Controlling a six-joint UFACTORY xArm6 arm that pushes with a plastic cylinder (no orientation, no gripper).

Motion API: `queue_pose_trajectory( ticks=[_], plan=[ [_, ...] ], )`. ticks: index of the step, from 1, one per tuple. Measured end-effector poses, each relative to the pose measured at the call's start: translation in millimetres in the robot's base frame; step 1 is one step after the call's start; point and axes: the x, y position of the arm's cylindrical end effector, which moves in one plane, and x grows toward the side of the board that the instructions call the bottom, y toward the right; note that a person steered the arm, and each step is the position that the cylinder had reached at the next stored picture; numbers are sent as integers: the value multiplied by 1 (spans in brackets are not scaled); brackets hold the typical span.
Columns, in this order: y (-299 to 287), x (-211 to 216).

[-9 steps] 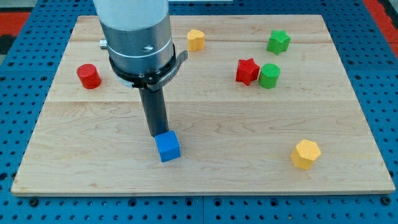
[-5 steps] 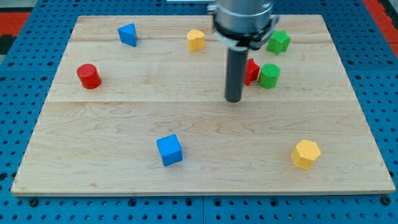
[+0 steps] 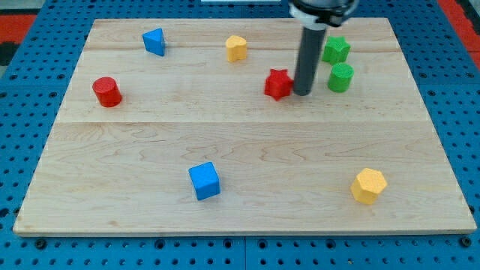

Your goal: Place the red star parallel to the bottom of the red circle

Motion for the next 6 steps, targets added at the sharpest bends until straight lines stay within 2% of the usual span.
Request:
queue_pose_trajectory(
  ticks=[1, 2, 3, 4, 6],
  plan=[
    [-43, -12],
    [-13, -41],
    [-12, -55],
    [-48, -60],
    [-84, 19]
  ],
)
